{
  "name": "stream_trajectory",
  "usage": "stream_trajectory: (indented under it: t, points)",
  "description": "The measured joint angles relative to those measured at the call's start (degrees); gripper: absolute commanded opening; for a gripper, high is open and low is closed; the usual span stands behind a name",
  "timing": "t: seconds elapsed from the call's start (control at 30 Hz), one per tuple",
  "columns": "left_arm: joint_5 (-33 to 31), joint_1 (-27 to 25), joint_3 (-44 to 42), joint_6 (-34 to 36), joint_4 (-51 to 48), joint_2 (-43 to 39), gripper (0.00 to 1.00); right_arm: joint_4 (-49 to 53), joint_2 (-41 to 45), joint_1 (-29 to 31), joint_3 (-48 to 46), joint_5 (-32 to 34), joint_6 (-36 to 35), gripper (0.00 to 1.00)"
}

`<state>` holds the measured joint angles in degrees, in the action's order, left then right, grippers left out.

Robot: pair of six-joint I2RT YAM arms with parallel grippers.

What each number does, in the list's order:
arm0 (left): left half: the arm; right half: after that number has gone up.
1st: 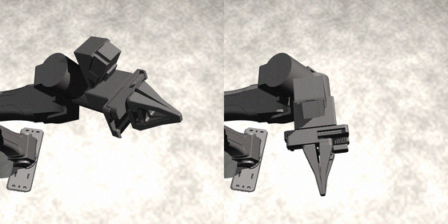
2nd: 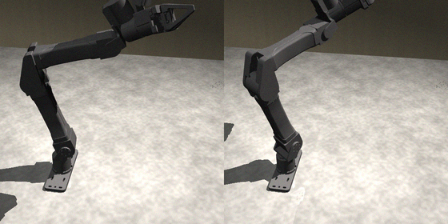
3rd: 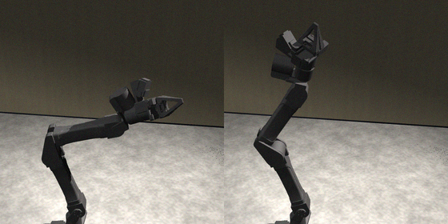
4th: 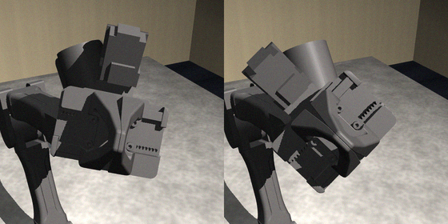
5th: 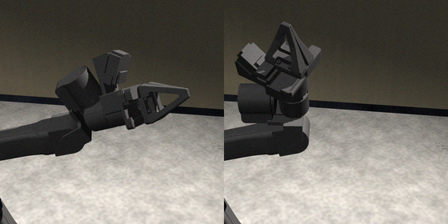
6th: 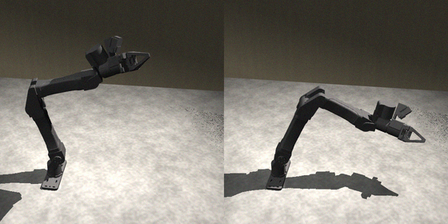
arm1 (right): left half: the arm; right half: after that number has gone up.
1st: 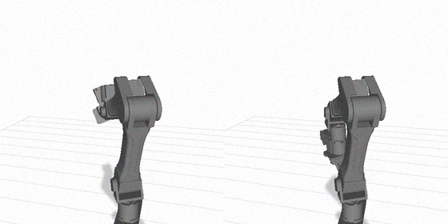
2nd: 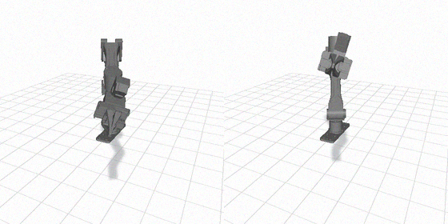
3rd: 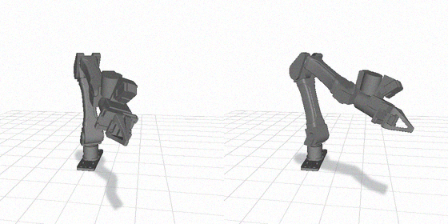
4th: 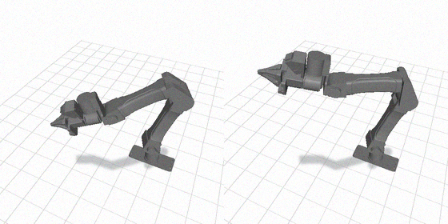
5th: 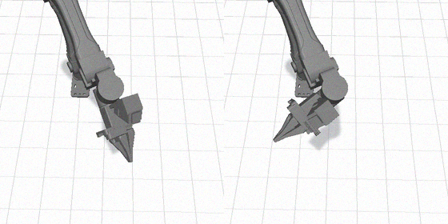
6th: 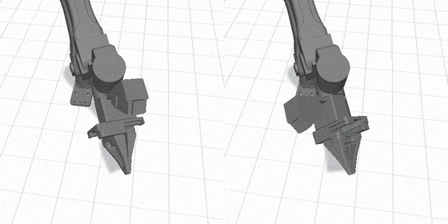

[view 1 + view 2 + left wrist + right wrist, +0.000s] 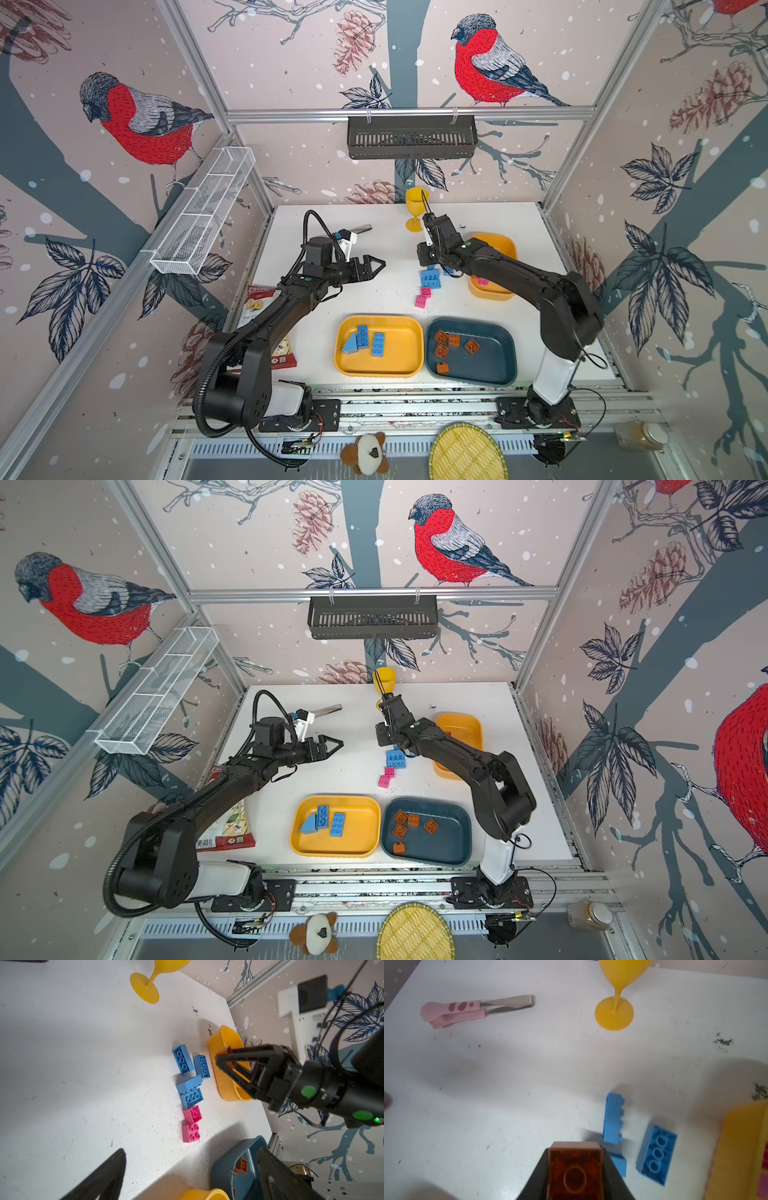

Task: Sort the legos into containers by color
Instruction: 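Carry the brown brick over the teal tray and release it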

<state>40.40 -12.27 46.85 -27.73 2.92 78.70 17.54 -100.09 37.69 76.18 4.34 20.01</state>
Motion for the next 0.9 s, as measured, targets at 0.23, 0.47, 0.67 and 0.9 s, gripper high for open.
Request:
stream_trajectory:
  t: [0.23, 0.47, 0.67, 0.9]
  points:
    - [3.02, -0.26, 0.04, -0.79, 1.14, 1.68, 0.96, 6.25, 19.34, 3.67, -16.35, 0.13, 7.15, 0.24]
    - [5.03, -0.92, 0.11, -0.83, 1.46, 2.86, 0.96, 14.67, 32.54, 7.65, -26.34, -0.33, 14.82, 0.25]
    - [5.92, -1.4, 0.81, -0.83, 1.57, 3.34, 0.96, 18.95, 37.2, 10.27, -32.85, -3.76, 19.17, 0.28]
    - [5.92, -1.55, 1.46, -0.76, 1.49, 3.72, 0.96, 21.4, 38.16, 12.87, -36.68, -8.81, 21.7, 0.55]
